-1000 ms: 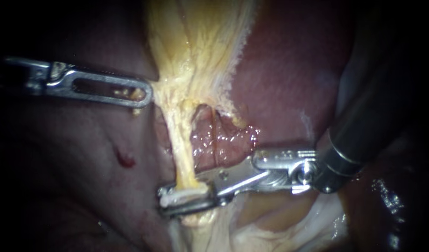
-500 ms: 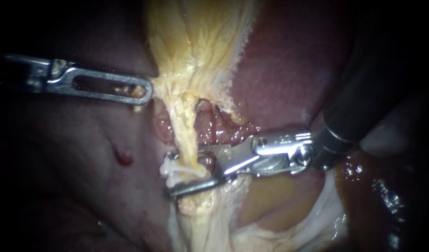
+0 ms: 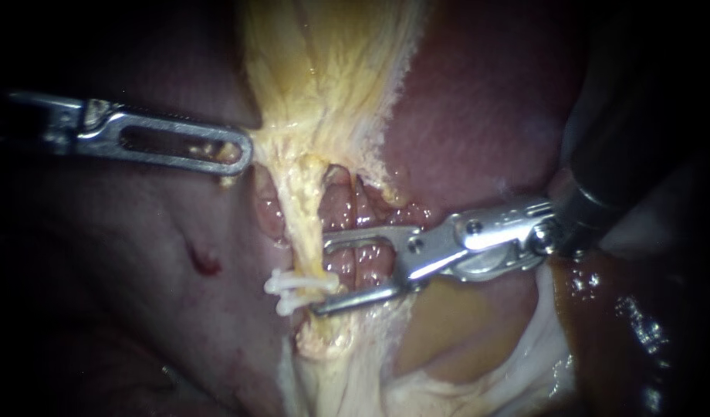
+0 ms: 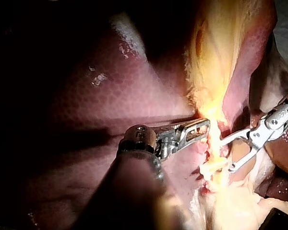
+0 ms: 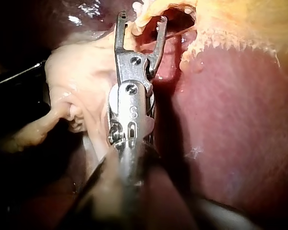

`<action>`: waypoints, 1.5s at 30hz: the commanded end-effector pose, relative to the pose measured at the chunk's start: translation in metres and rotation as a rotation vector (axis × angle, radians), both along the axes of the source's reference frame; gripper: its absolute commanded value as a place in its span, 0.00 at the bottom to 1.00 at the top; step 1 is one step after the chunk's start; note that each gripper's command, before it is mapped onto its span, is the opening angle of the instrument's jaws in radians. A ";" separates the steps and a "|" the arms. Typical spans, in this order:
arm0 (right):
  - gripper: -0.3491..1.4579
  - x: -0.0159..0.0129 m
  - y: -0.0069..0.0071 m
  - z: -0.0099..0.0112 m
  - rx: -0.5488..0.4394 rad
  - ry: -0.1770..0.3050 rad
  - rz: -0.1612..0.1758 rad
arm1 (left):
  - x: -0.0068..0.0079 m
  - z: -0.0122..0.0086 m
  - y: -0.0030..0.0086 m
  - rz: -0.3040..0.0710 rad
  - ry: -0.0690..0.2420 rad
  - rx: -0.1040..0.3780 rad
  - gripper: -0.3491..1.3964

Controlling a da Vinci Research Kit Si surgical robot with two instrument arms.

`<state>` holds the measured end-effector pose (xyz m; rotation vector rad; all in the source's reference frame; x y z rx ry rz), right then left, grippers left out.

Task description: Going back second clip left tube

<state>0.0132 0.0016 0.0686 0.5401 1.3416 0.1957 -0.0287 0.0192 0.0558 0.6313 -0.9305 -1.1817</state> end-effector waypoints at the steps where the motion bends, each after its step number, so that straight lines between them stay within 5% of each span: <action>1: 0.47 -0.0011 0.0002 -0.0005 -0.011 0.006 0.005 | 0.0000 0.0000 0.0000 0.000 0.000 0.000 0.00; 11: 0.47 -0.0081 0.0028 -0.0037 -0.067 0.008 0.037 | -0.0001 0.0001 0.0000 -0.001 0.001 -0.001 0.00; 20: 0.47 -0.0099 0.0031 -0.0041 -0.074 0.012 0.038 | -0.0005 0.0003 -0.0002 -0.001 0.000 -0.001 0.00; 30: 0.47 -0.0104 0.0030 -0.0041 -0.074 0.013 0.036 | -0.0049 0.0047 -0.0024 0.031 -0.004 -0.004 0.00; 36: 0.47 -0.0104 0.0029 -0.0043 -0.074 0.014 0.036 | -0.0074 0.0073 -0.0027 0.047 0.001 -0.004 0.00; 45: 0.47 -0.0104 0.0028 -0.0045 -0.073 0.014 0.036 | -0.0081 0.0086 -0.0024 0.055 0.006 -0.004 0.00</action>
